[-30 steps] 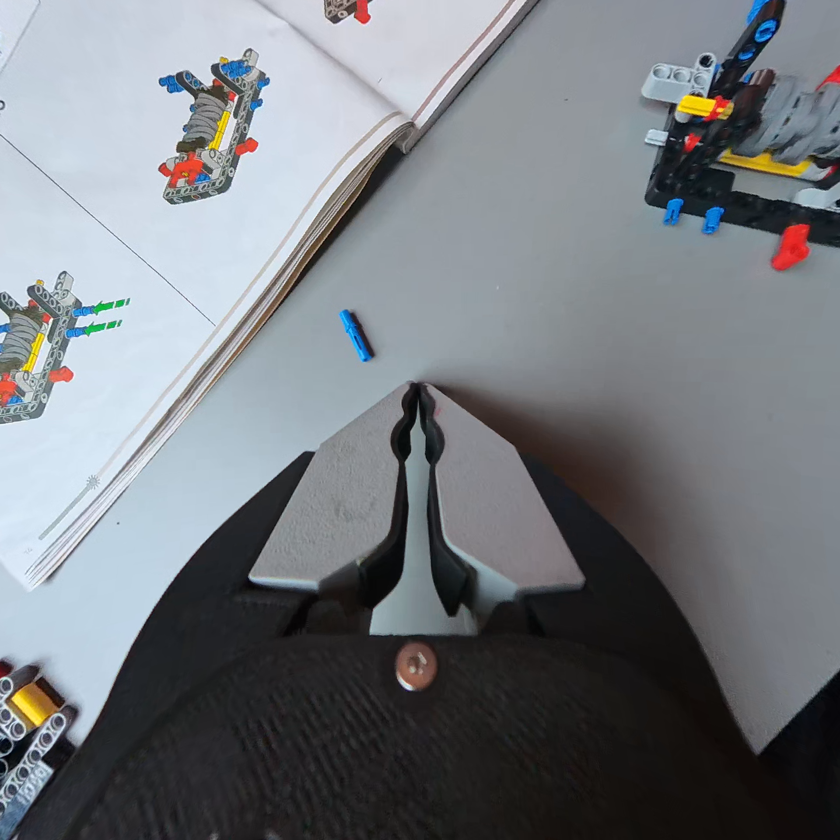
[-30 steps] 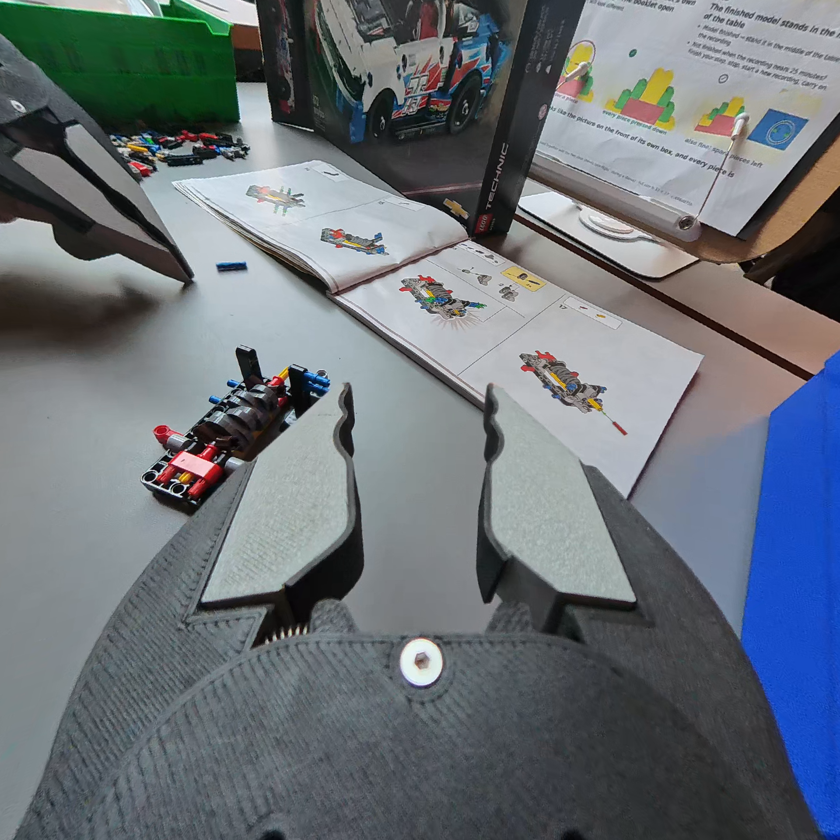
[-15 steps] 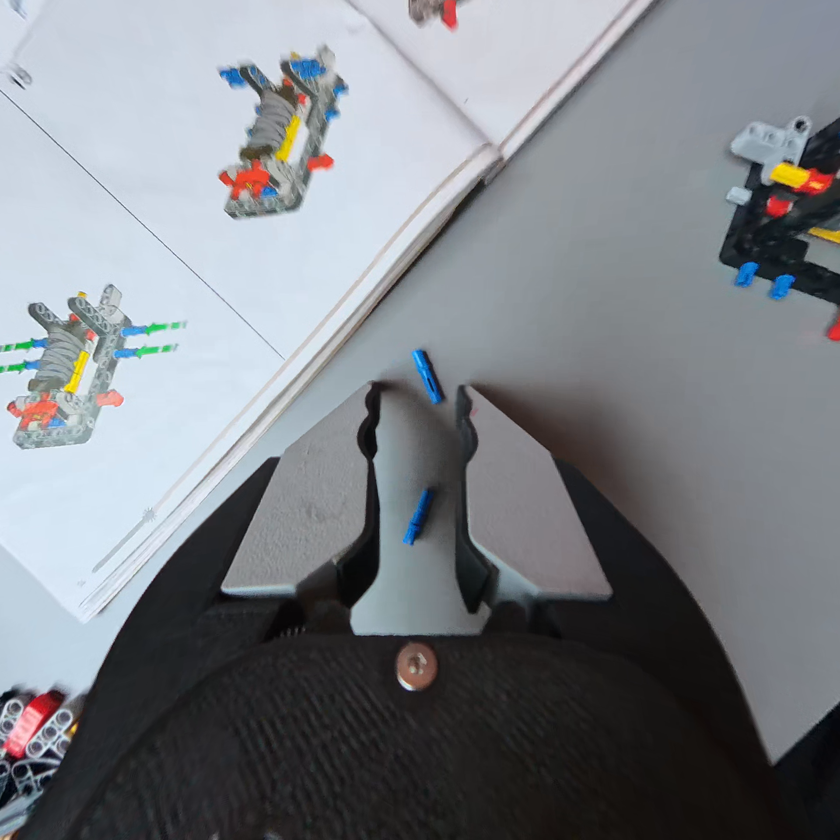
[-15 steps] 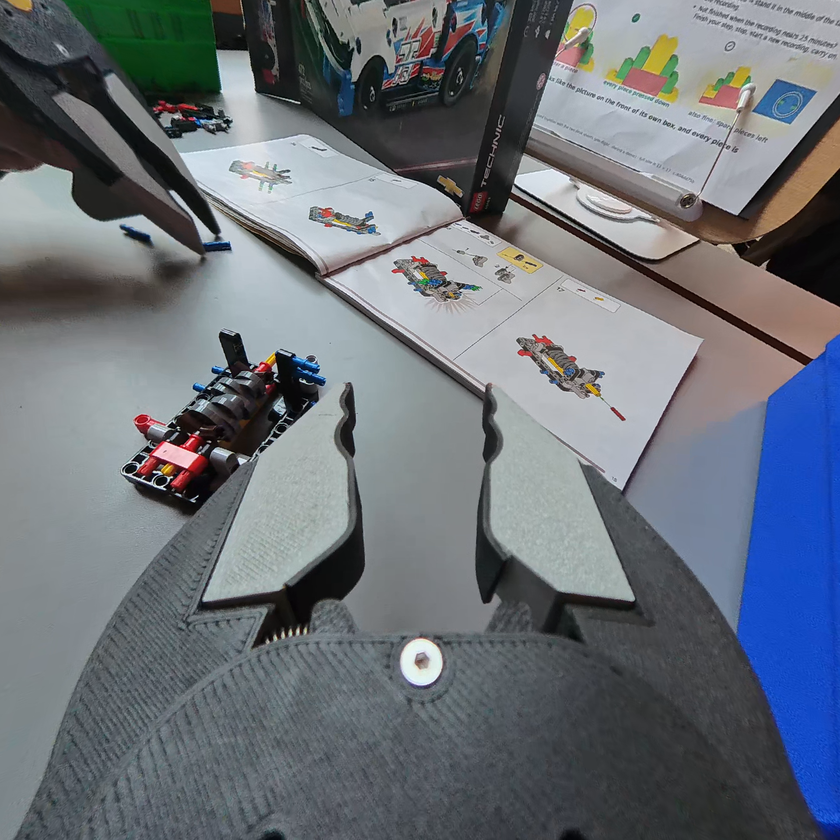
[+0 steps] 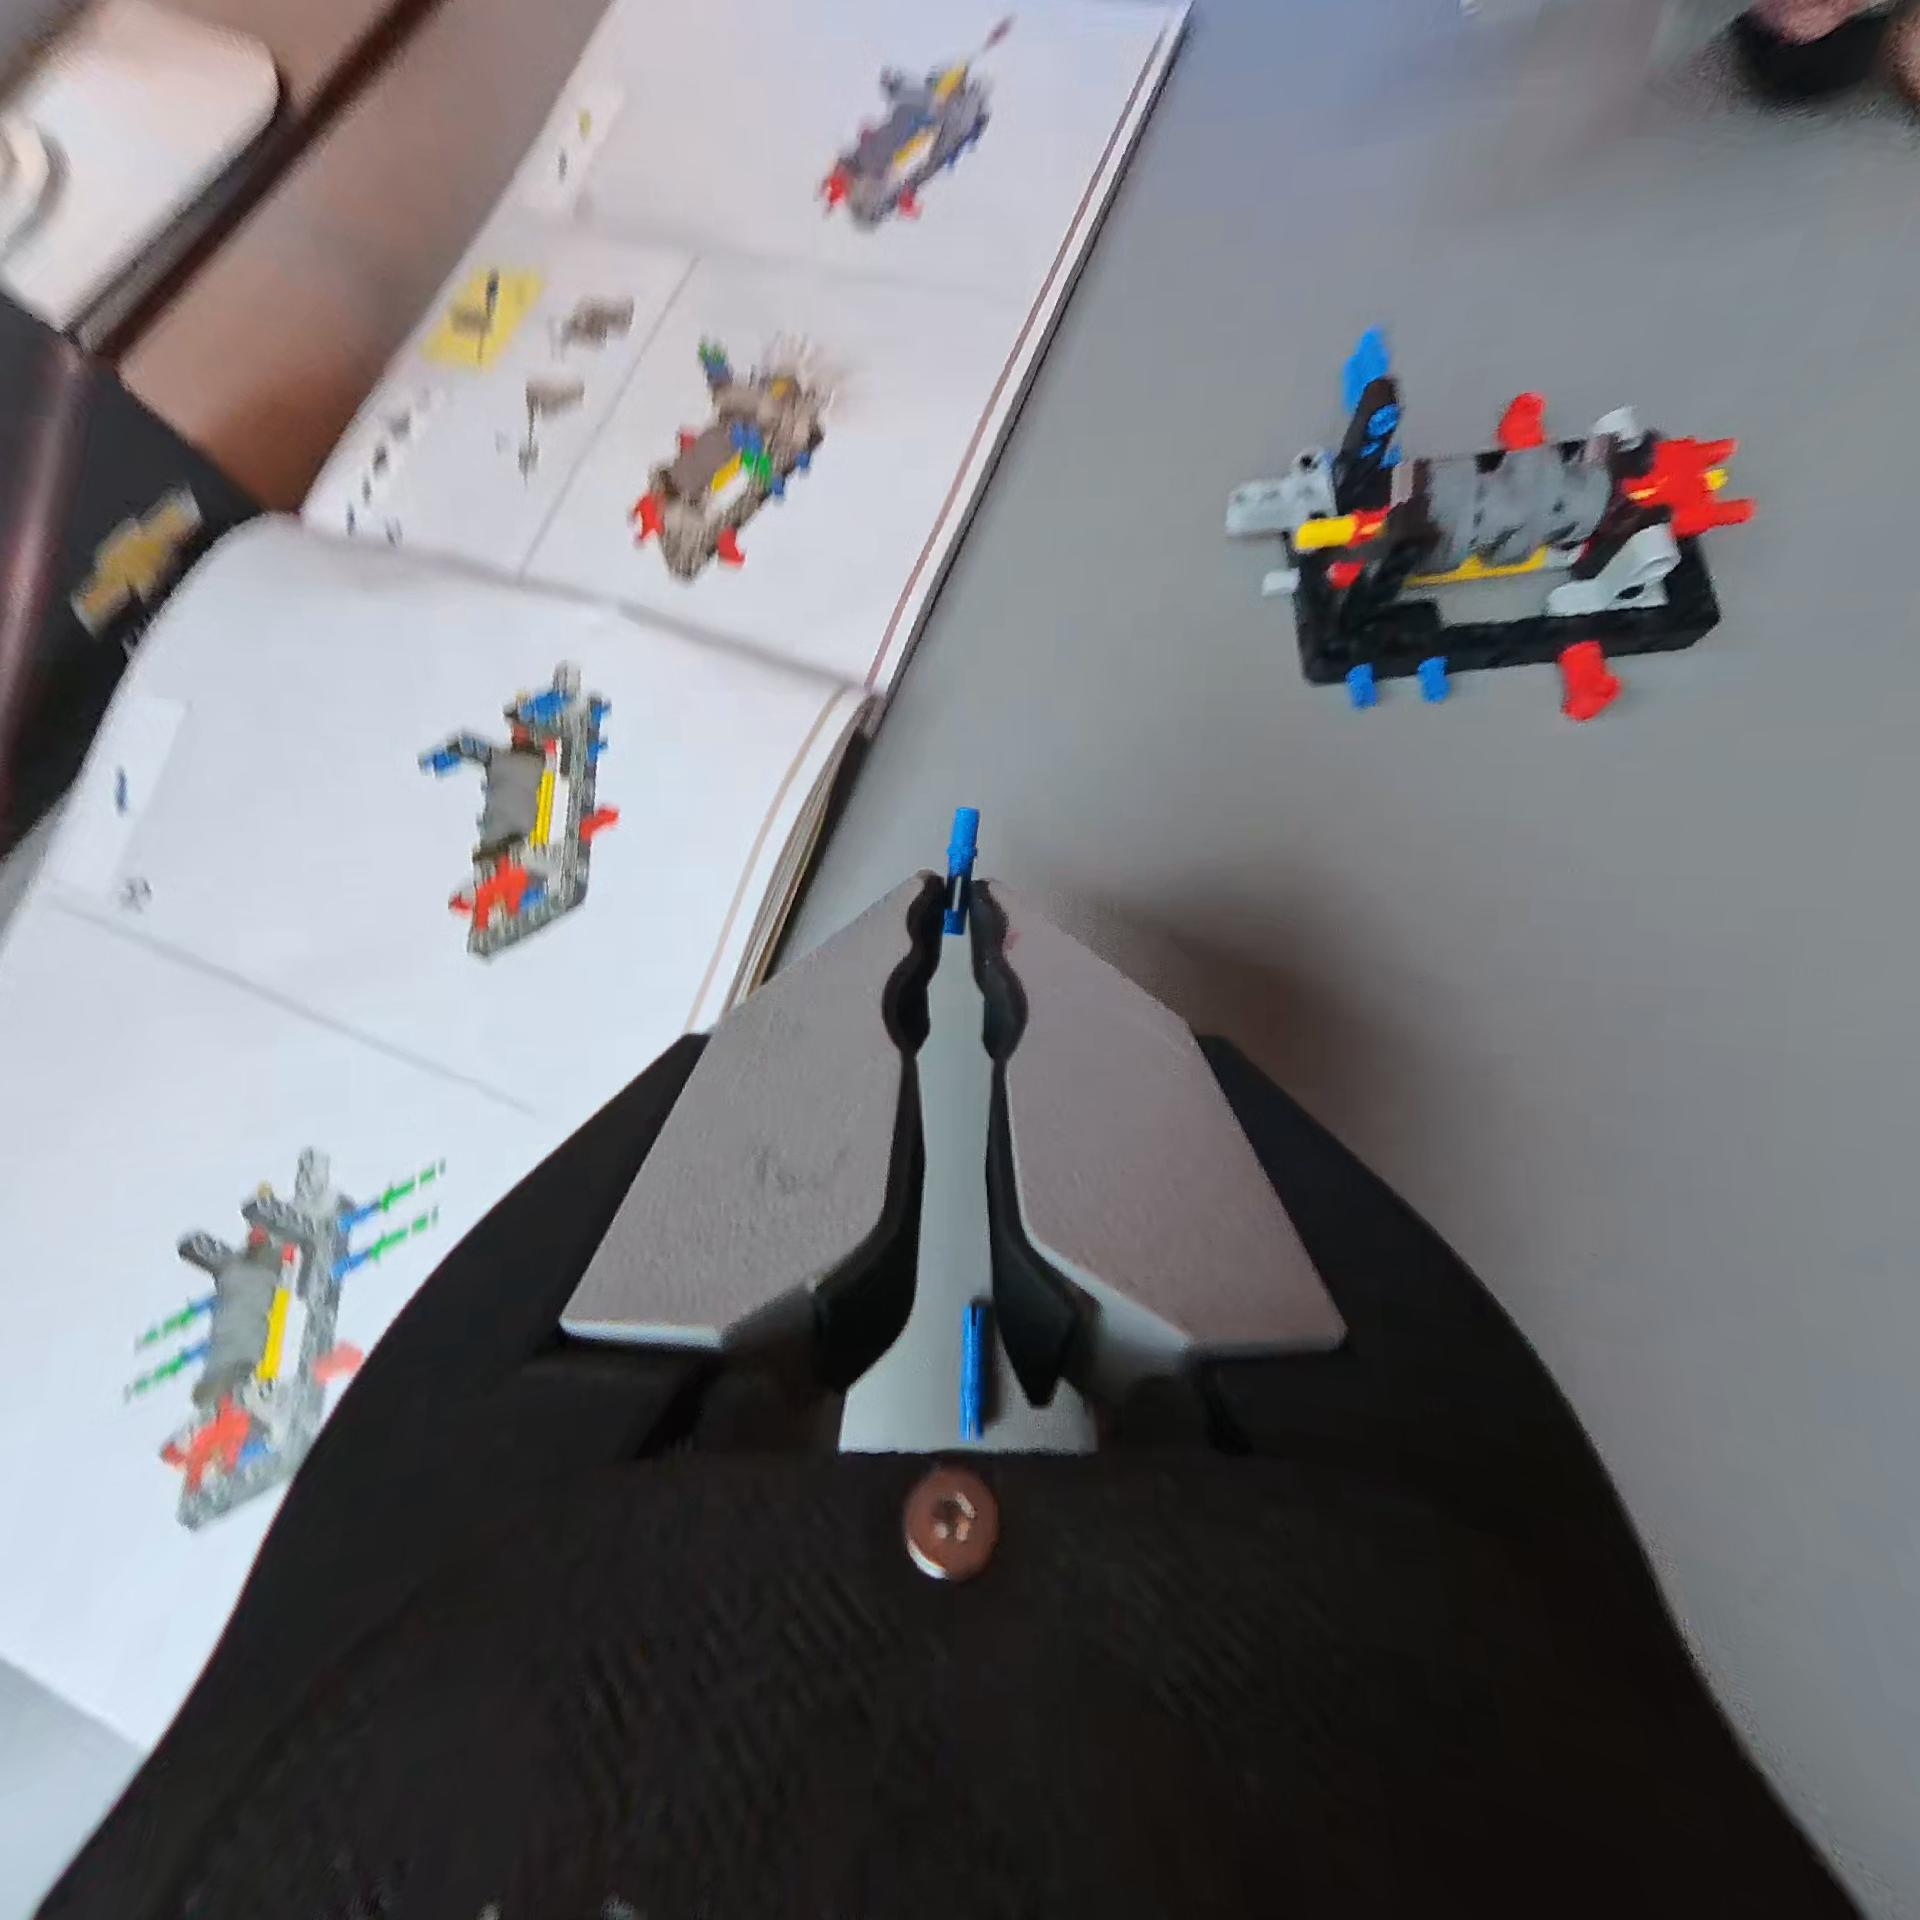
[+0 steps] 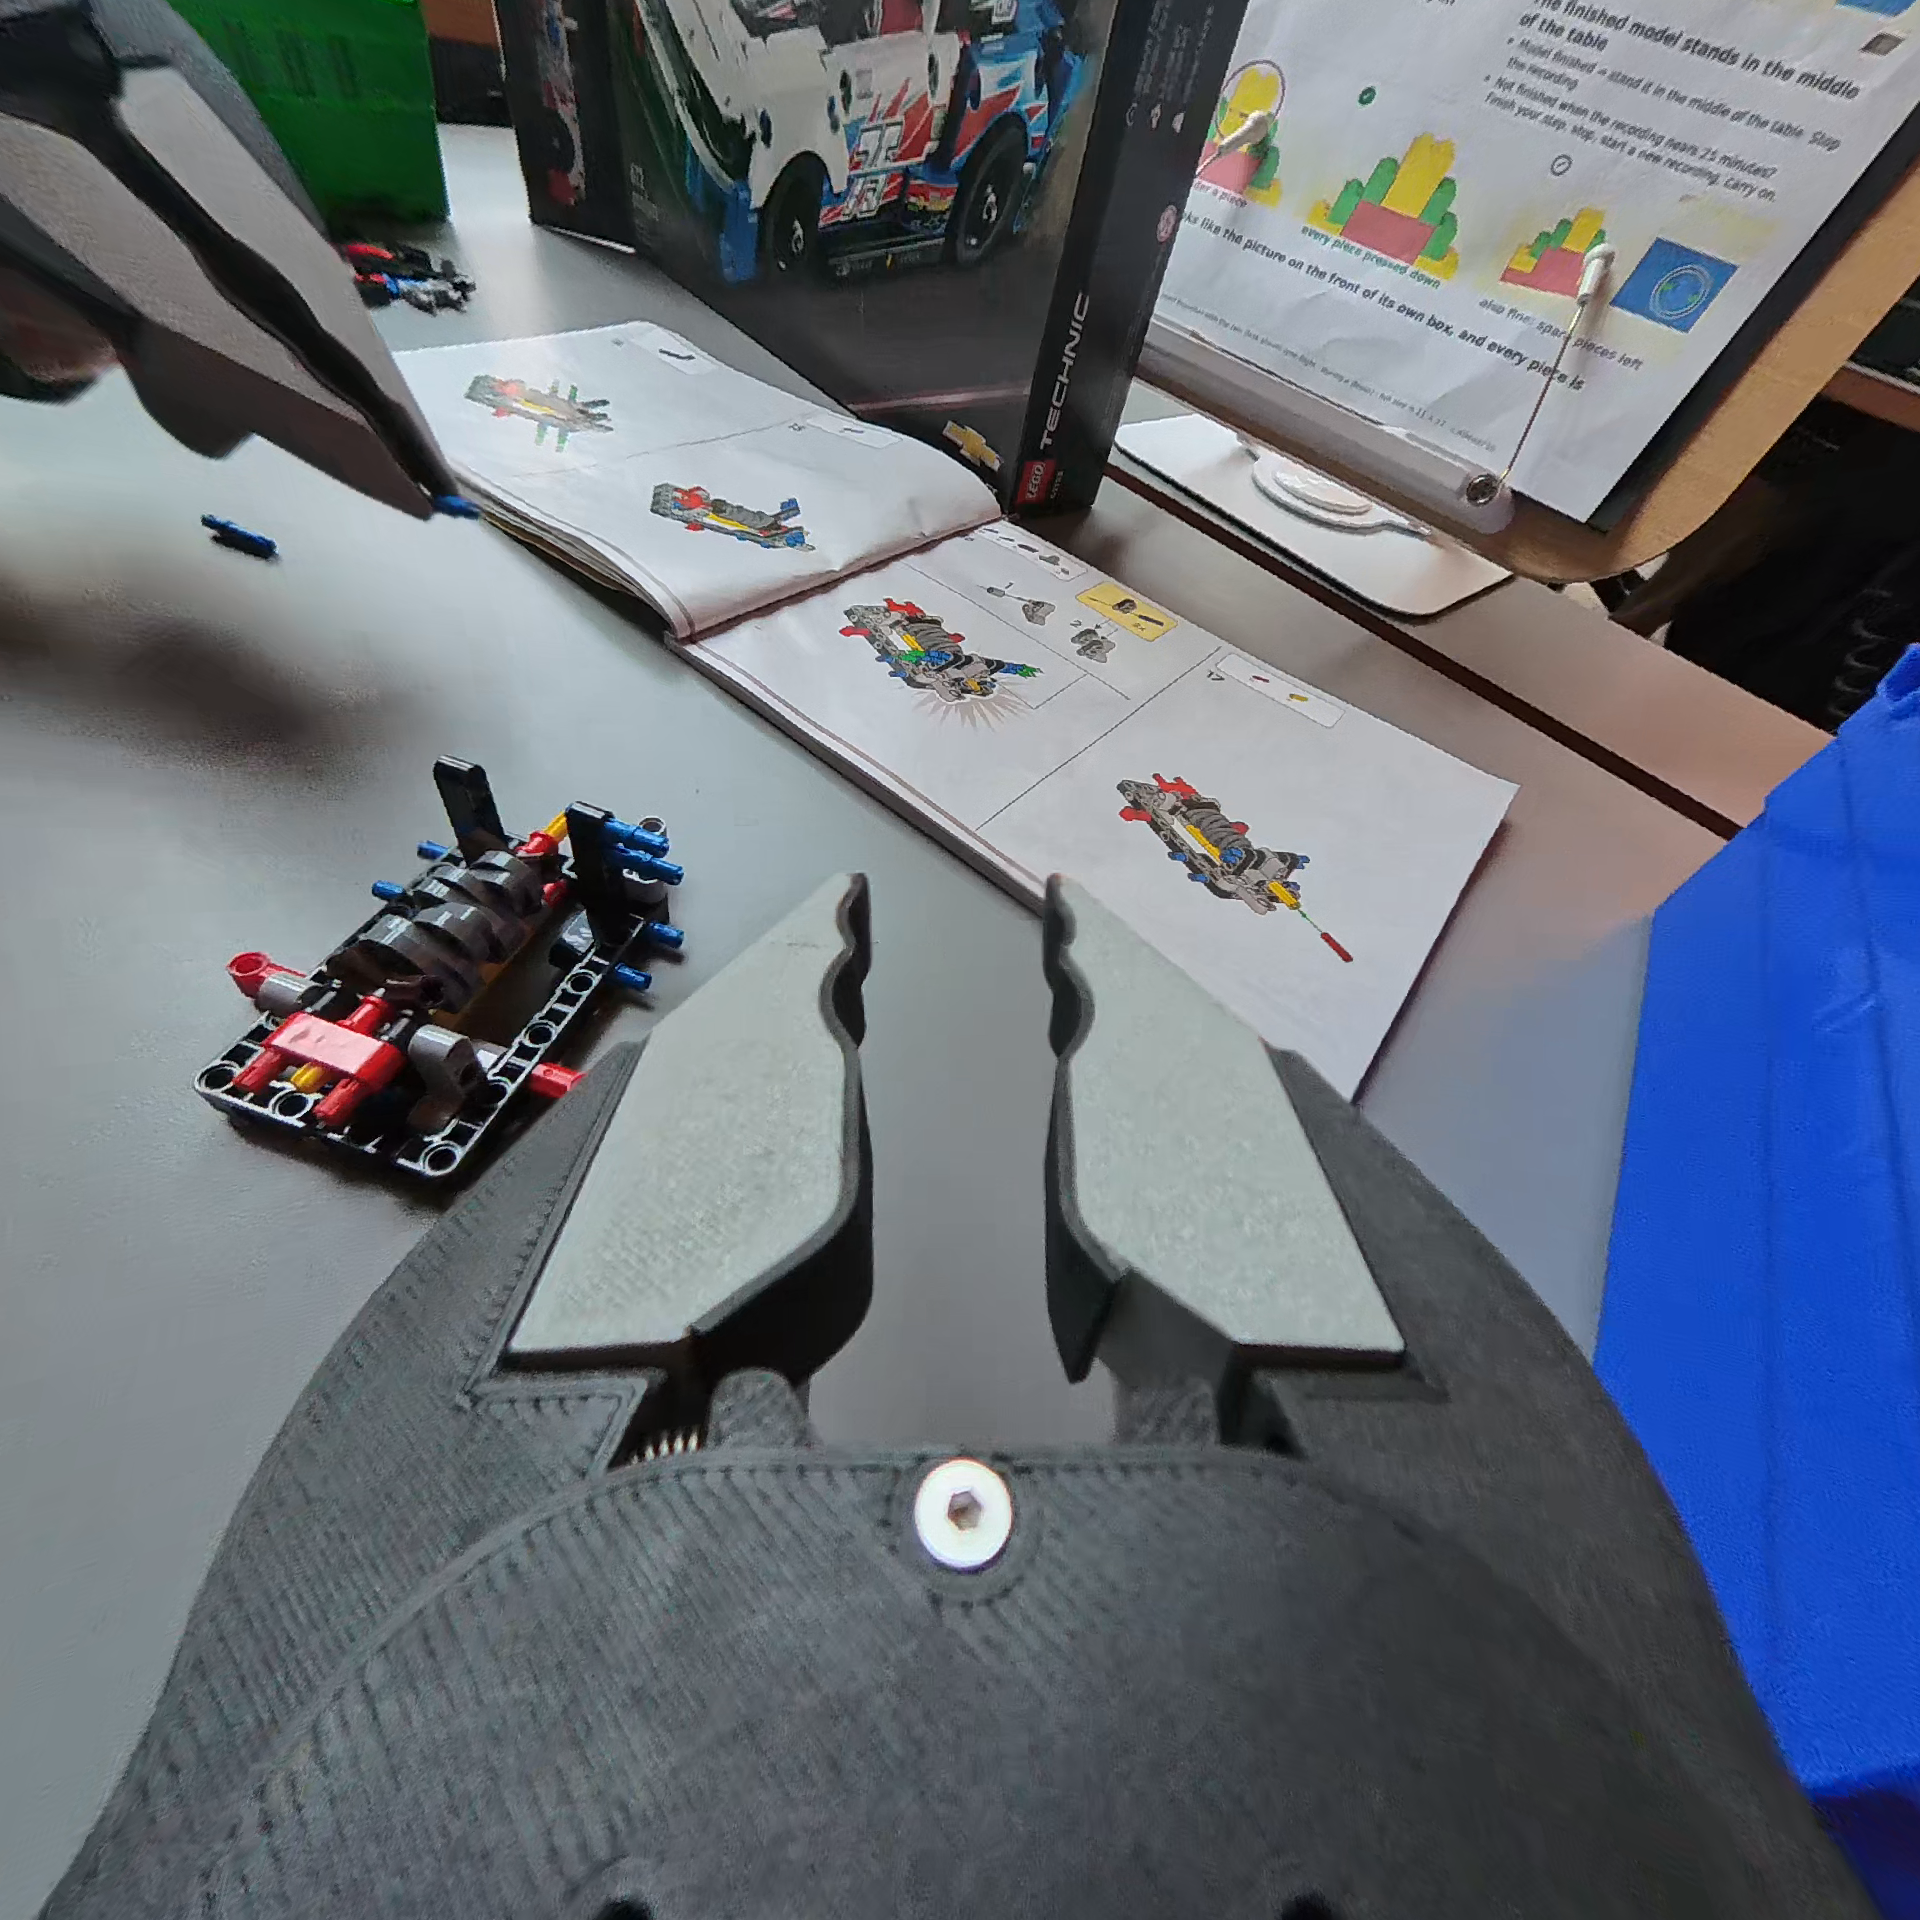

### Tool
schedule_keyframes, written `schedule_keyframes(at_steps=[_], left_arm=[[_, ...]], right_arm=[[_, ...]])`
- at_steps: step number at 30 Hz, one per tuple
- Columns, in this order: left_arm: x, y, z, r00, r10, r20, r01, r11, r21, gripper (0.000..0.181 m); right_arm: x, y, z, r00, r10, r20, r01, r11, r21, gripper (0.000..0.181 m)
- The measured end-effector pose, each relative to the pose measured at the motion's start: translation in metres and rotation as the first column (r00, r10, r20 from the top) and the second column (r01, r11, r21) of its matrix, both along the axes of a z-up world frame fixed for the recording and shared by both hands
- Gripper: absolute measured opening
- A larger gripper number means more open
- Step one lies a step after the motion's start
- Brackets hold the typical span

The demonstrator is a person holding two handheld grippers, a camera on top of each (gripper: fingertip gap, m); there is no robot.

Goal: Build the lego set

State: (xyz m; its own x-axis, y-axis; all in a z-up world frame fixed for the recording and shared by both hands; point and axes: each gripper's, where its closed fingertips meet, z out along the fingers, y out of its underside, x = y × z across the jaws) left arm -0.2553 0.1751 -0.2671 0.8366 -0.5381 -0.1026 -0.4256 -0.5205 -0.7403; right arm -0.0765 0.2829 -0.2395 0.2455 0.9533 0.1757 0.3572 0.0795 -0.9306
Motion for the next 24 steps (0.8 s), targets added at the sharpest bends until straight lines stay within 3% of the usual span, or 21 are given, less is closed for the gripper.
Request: schedule_keyframes(at_steps=[3, 6, 9, 16, 24], left_arm=[[0.015, 0.008, 0.008, 0.998, -0.056, -0.041, 0.061, 0.99, 0.131, 0.002], [0.027, 0.013, 0.009, 0.997, -0.069, -0.027, 0.073, 0.973, 0.218, 0.002], [0.048, 0.009, -0.002, 0.989, -0.102, 0.105, 0.085, 0.984, 0.157, 0.002], [0.064, -0.006, 0.01, 0.949, -0.197, 0.248, 0.166, 0.976, 0.138, 0.002], [0.07, -0.009, 0.001, 0.956, -0.214, 0.2, 0.195, 0.974, 0.114, 0.002]], right_arm=[[-0.004, -0.002, 0.0, 0.999, 0.022, -0.04, -0.023, 0.999, -0.042, 0.045], [-0.013, -0.006, -0.002, 0.996, 0.072, -0.049, -0.077, 0.989, -0.125, 0.046], [-0.025, -0.009, 0.003, 0.988, 0.123, -0.09, -0.136, 0.979, -0.154, 0.042], [-0.056, -0.001, 0.016, 0.97, 0.172, -0.17, -0.194, 0.974, -0.119, 0.023], [-0.082, 0.011, 0.019, 0.95, 0.223, -0.221, -0.27, 0.938, -0.216, 0.025]])
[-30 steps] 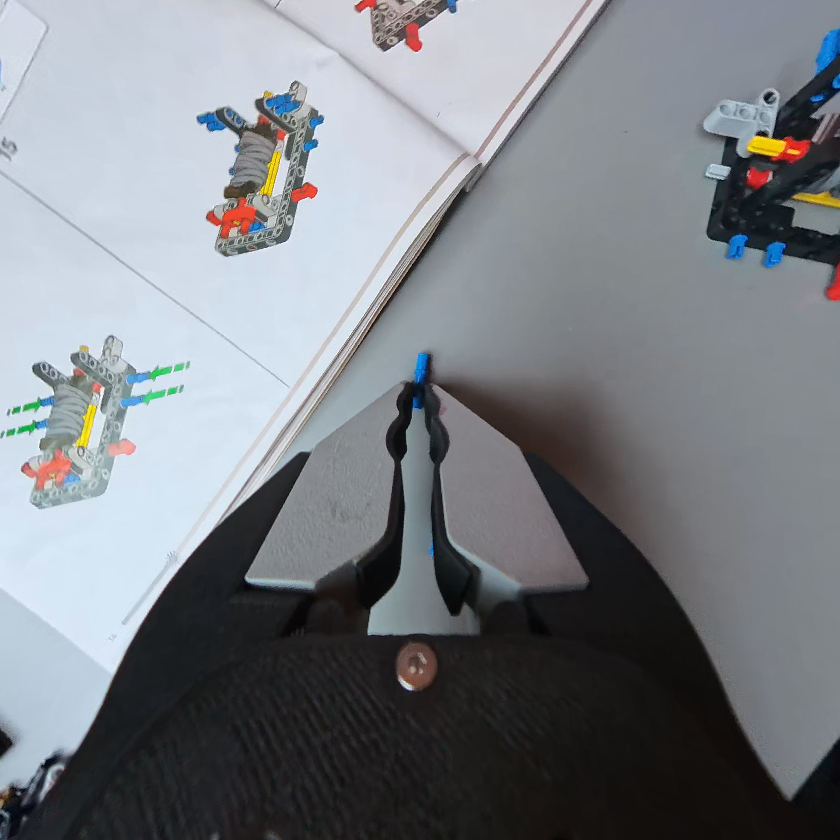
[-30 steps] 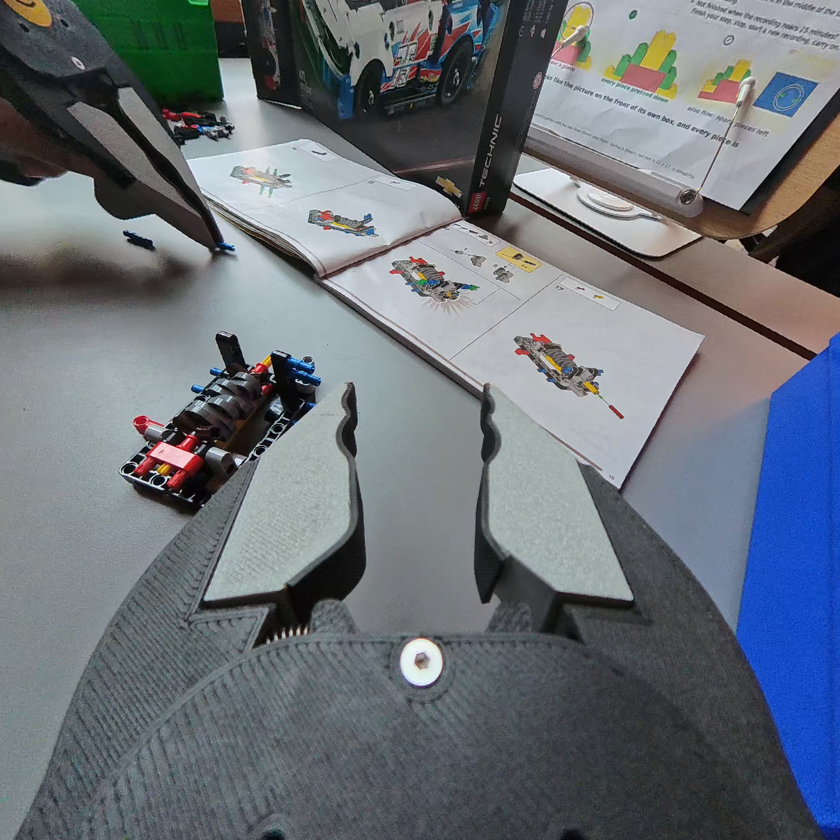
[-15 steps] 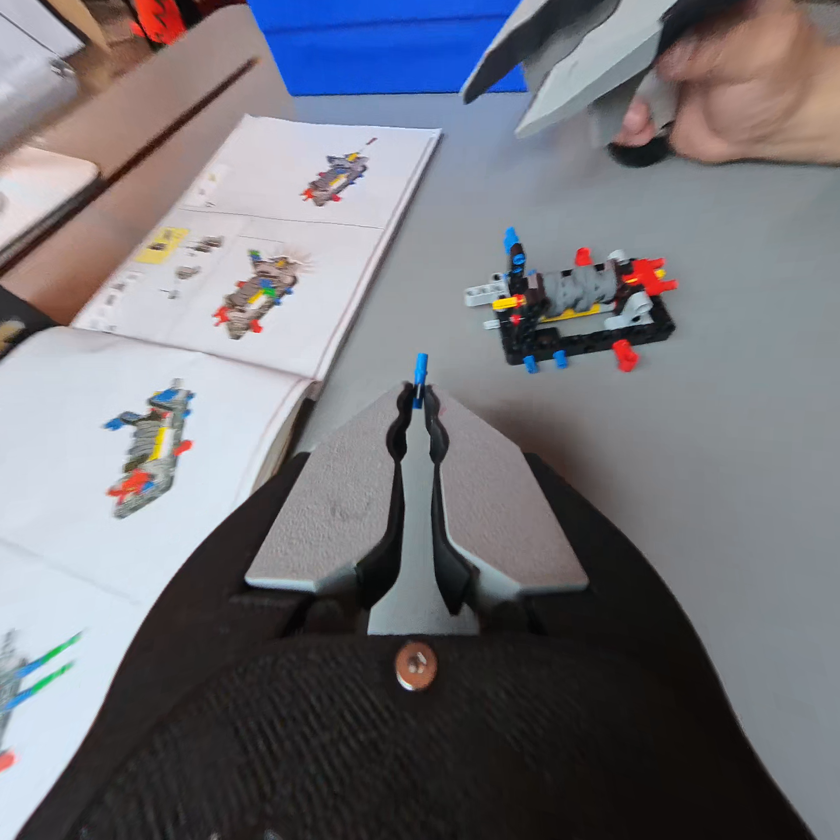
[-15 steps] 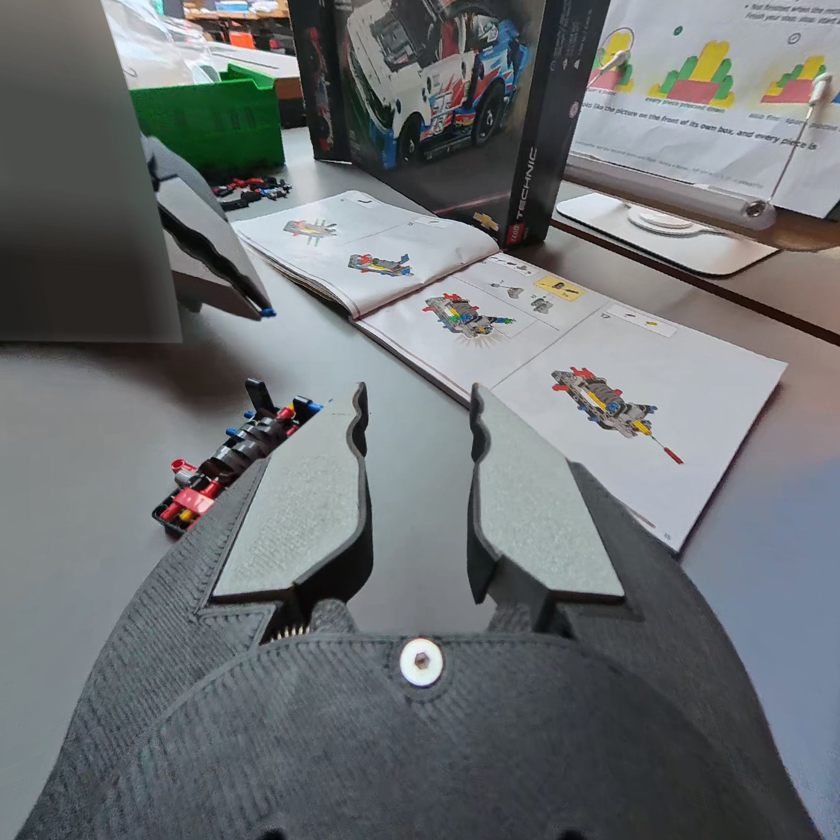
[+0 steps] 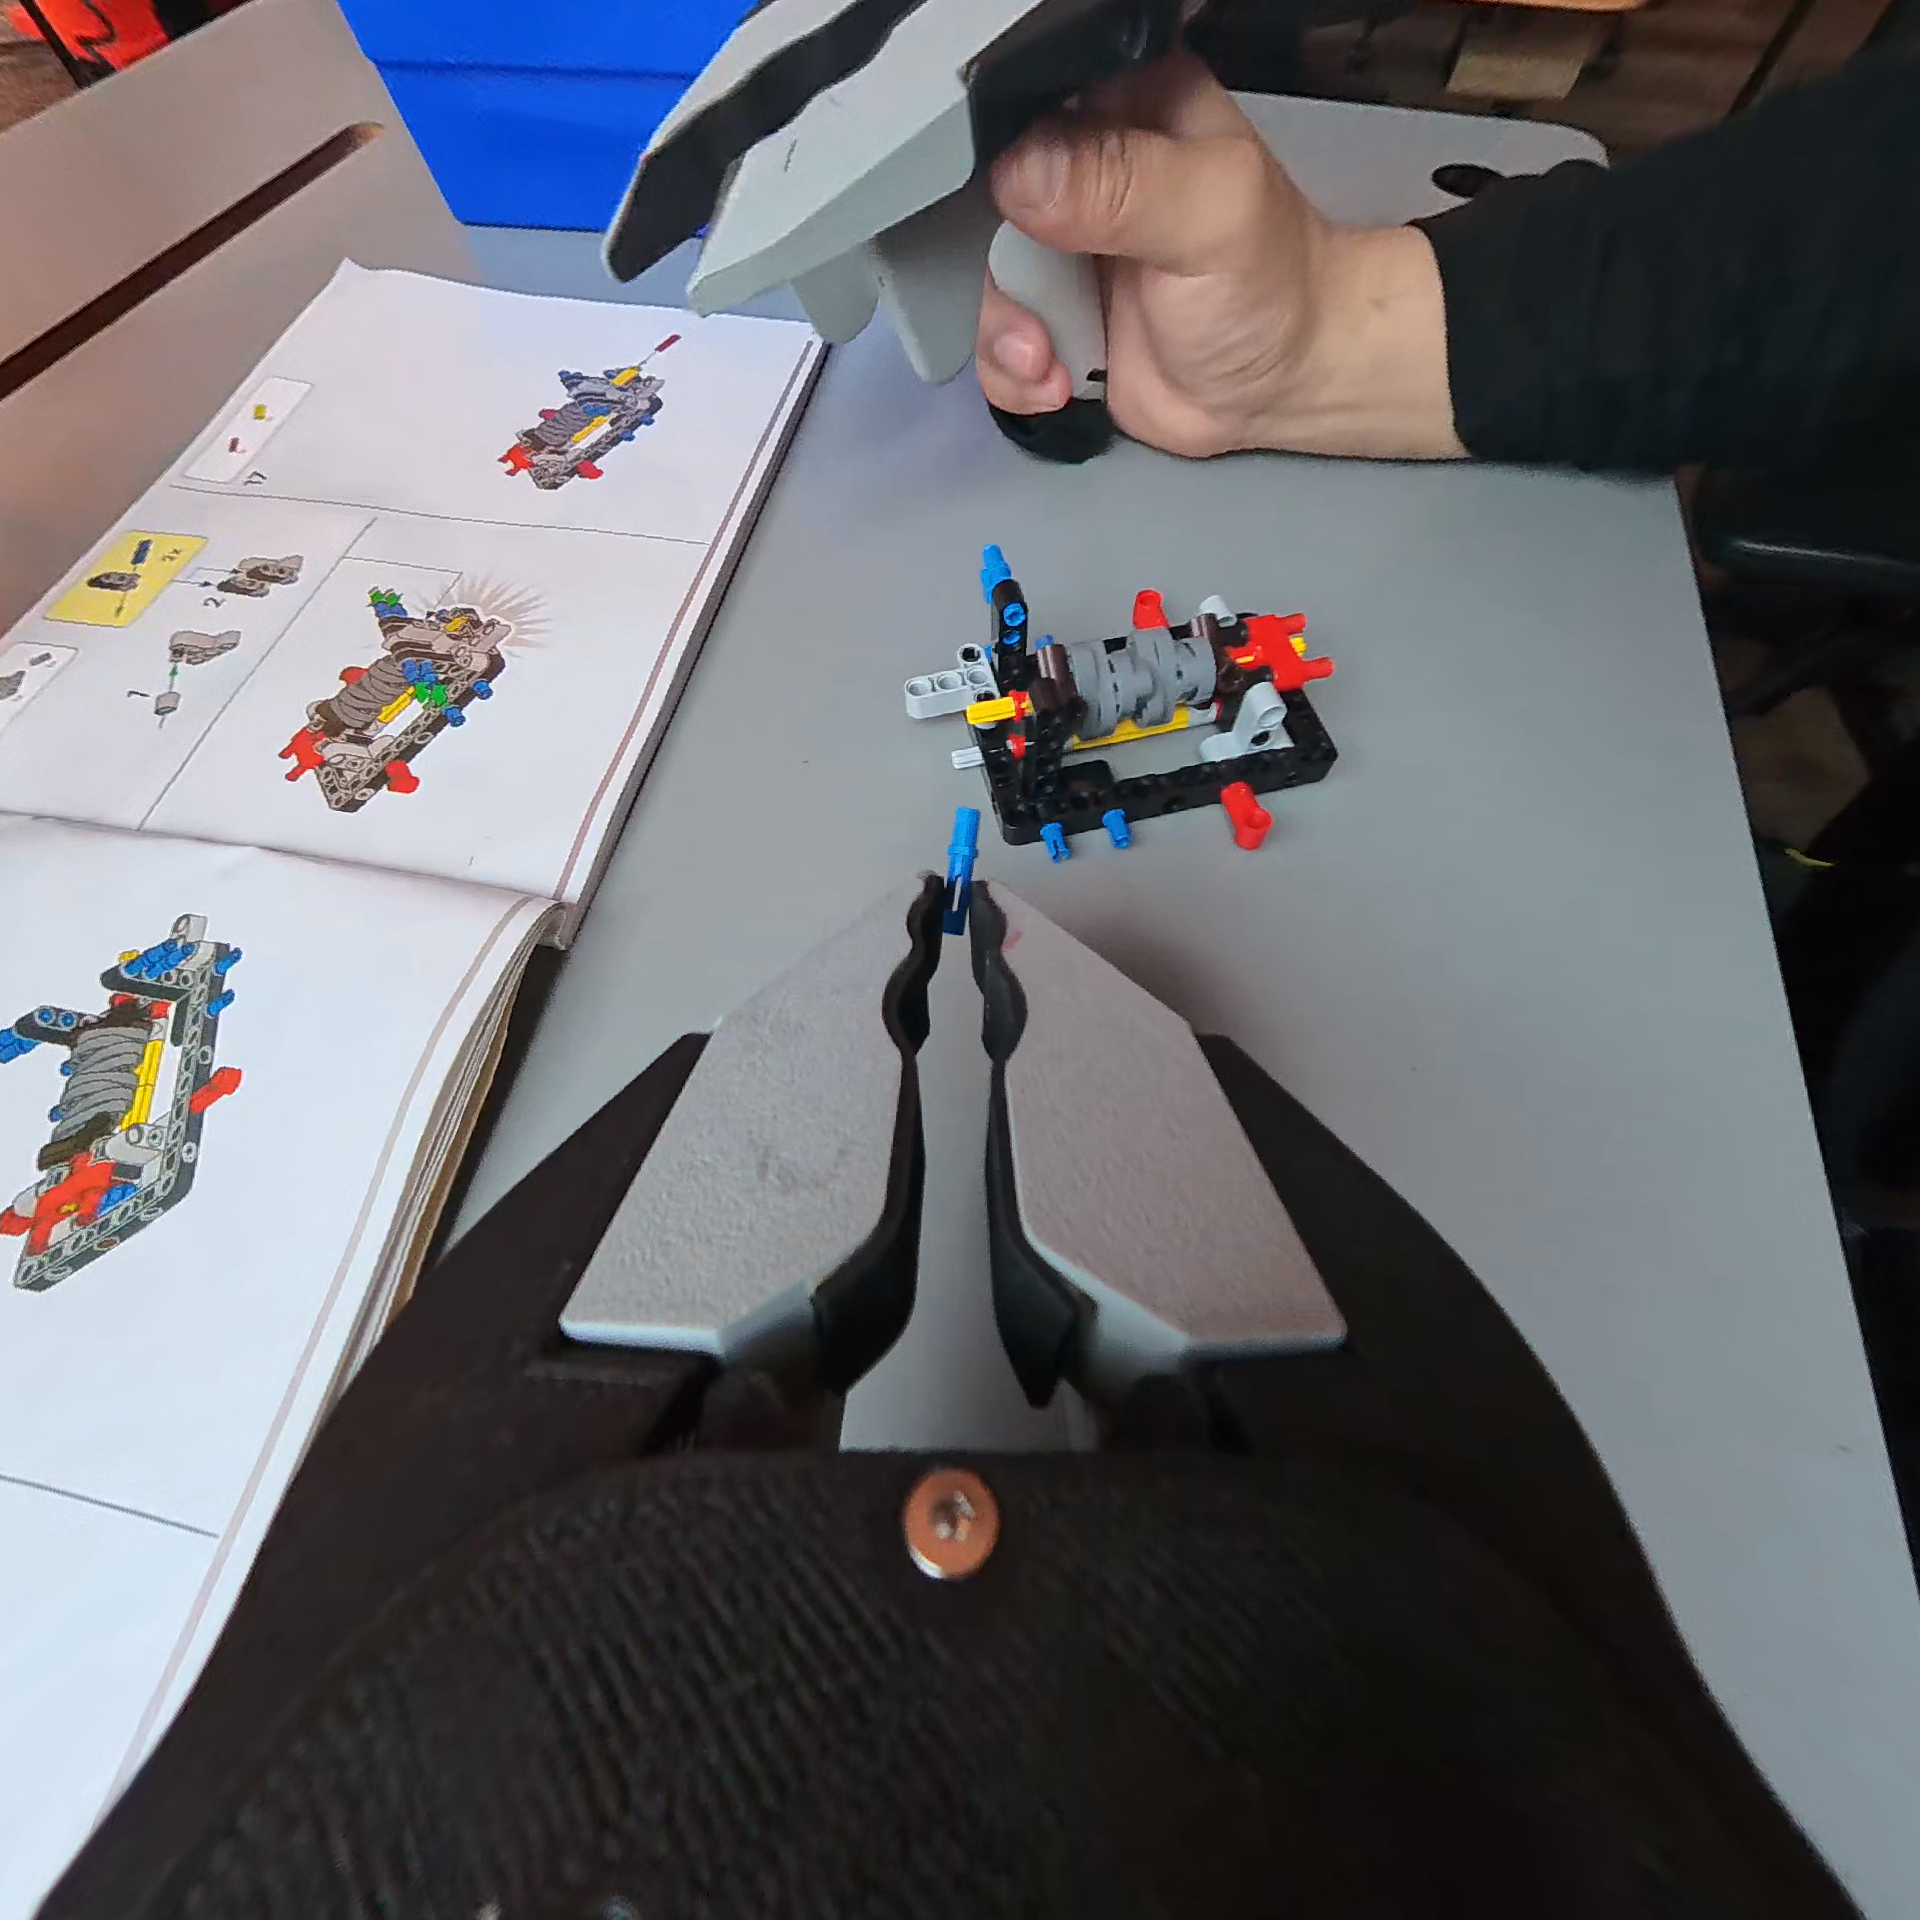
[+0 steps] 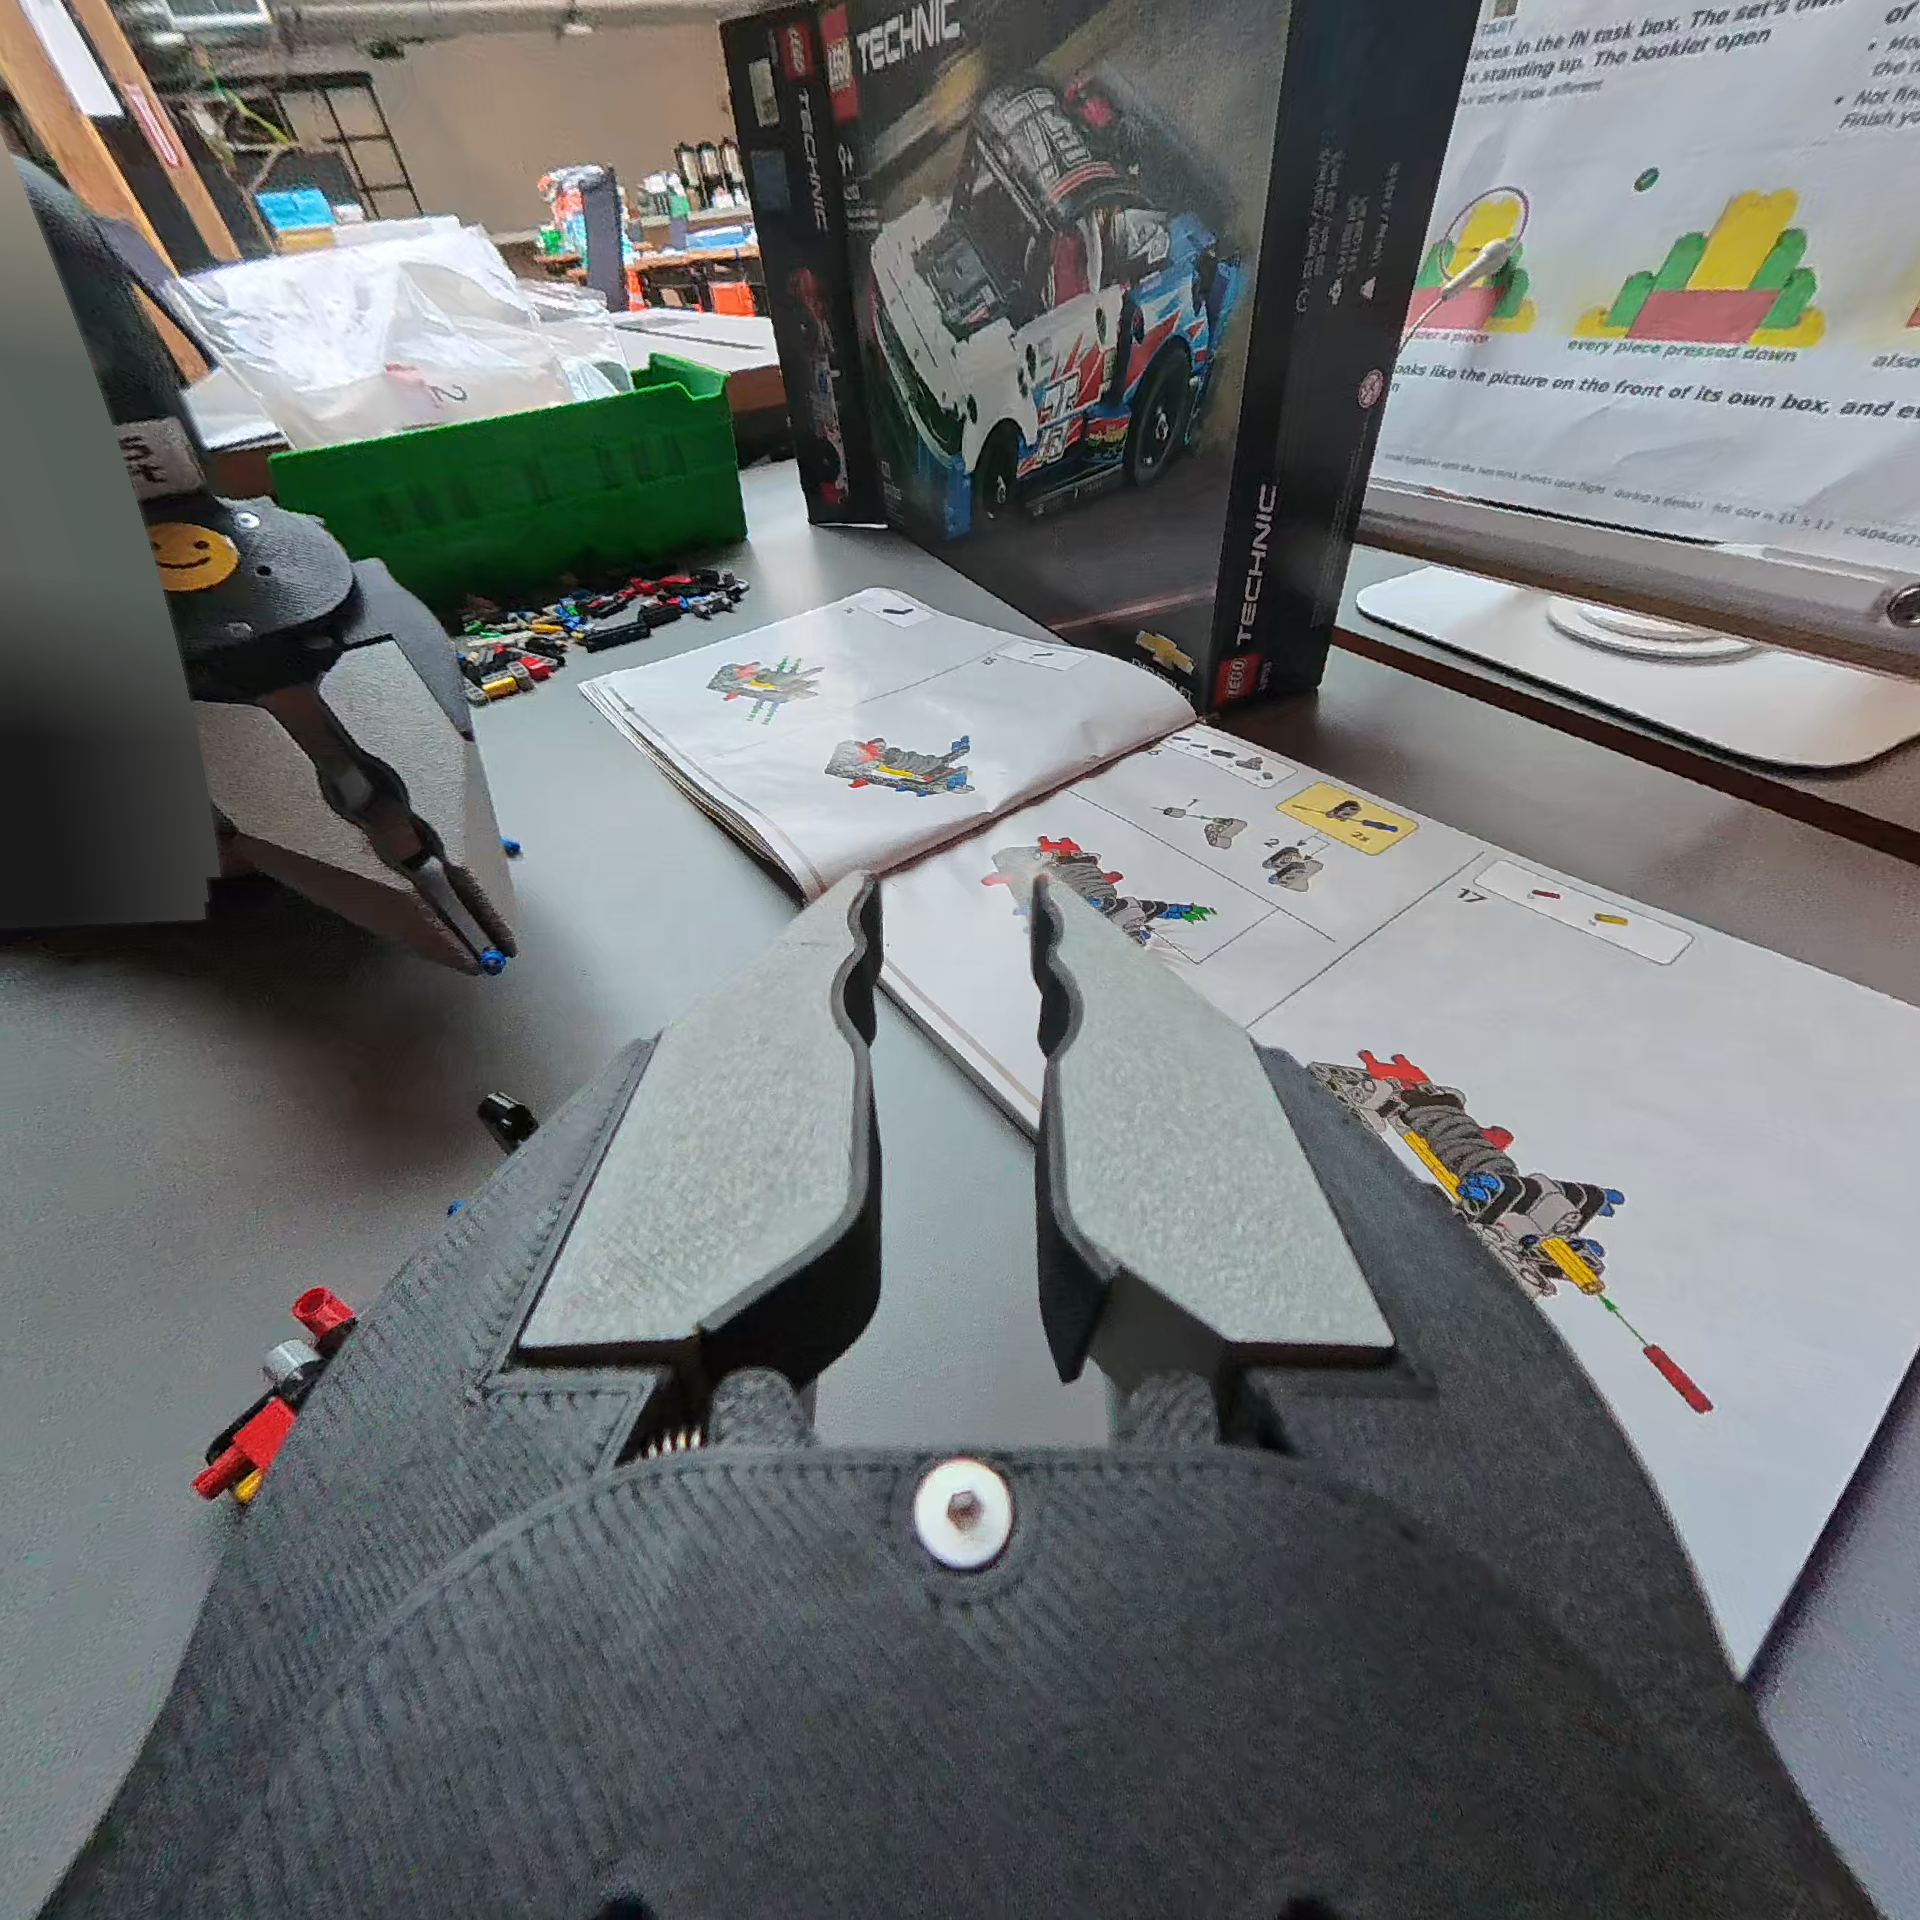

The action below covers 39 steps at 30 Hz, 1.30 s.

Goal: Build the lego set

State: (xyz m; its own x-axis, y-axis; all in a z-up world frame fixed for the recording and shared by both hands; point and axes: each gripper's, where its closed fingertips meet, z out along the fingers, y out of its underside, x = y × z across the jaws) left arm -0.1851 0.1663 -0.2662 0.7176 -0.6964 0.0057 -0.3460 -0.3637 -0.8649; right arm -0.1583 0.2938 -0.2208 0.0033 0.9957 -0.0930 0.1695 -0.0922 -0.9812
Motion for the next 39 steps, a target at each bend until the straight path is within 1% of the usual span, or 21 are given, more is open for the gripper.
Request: schedule_keyframes(at_steps=[2, 4, 6, 9, 11, 13, 15, 19, 23, 28, 35, 39], left_arm=[[0.0, 0.002, 0.003, 1.0, -0.001, 0.019, 0.001, 1.0, 0.012, 0.002], [0.001, 0.004, 0.006, 0.999, -0.003, 0.037, 0.002, 1.0, 0.019, 0.002], [0.004, 0.002, 0.004, 0.999, -0.016, 0.035, 0.016, 1.0, 0.001, 0.002], [0.012, -0.004, 0.009, 0.999, -0.039, 0.024, 0.039, 0.999, 0.018, 0.002], [0.017, -0.007, 0.012, 0.998, -0.057, -0.02, 0.058, 0.997, 0.057, 0.002], [0.02, -0.01, 0.01, 0.993, -0.078, -0.093, 0.088, 0.991, 0.104, 0.002], [0.023, -0.012, 0.003, 0.982, -0.103, -0.156, 0.122, 0.986, 0.116, 0.002], [0.027, -0.012, -0.003, 0.972, -0.121, -0.2, 0.146, 0.983, 0.115, 0.002], [0.023, -0.009, -0.004, 0.964, -0.099, -0.245, 0.136, 0.981, 0.136, 0.002], [0.019, -0.006, -0.005, 0.968, -0.084, -0.237, 0.117, 0.985, 0.13, 0.002], [0.017, 0.0, -0.01, 0.97, -0.073, -0.234, 0.102, 0.988, 0.116, 0.002], [0.016, 0.002, -0.008, 0.972, -0.061, -0.228, 0.092, 0.988, 0.125, 0.002]], right_arm=[[0.003, -0.003, 0.003, 0.999, 0.025, -0.022, -0.025, 1.0, 0.001, 0.019], [0.005, -0.005, 0.002, 0.999, 0.048, -0.016, -0.048, 0.999, -0.001, 0.018], [0.006, -0.009, 0.002, 0.997, 0.079, -0.018, -0.079, 0.997, -0.019, 0.012], [0.006, -0.009, 0.002, 0.996, 0.088, -0.021, -0.089, 0.995, -0.041, 0.014], [0.006, -0.009, 0.002, 0.996, 0.09, -0.019, -0.091, 0.995, -0.043, 0.014], [0.006, -0.009, 0.001, 0.996, 0.088, -0.015, -0.089, 0.995, -0.039, 0.014], [0.005, -0.009, 0.0, 0.996, 0.084, -0.008, -0.085, 0.996, -0.036, 0.015], [0.004, -0.01, -0.001, 0.995, 0.097, 0.001, -0.097, 0.994, -0.041, 0.015], [0.004, -0.011, -0.001, 0.992, 0.123, -0.006, -0.123, 0.99, -0.062, 0.014], [0.006, -0.014, 0.001, 0.99, 0.142, -0.015, -0.143, 0.988, -0.059, 0.012], [0.006, -0.021, -0.003, 0.986, 0.165, 0.029, -0.165, 0.986, -0.013, 0.007], [0.005, -0.023, -0.008, 0.984, 0.167, 0.062, -0.167, 0.986, 0.008, 0.004]])
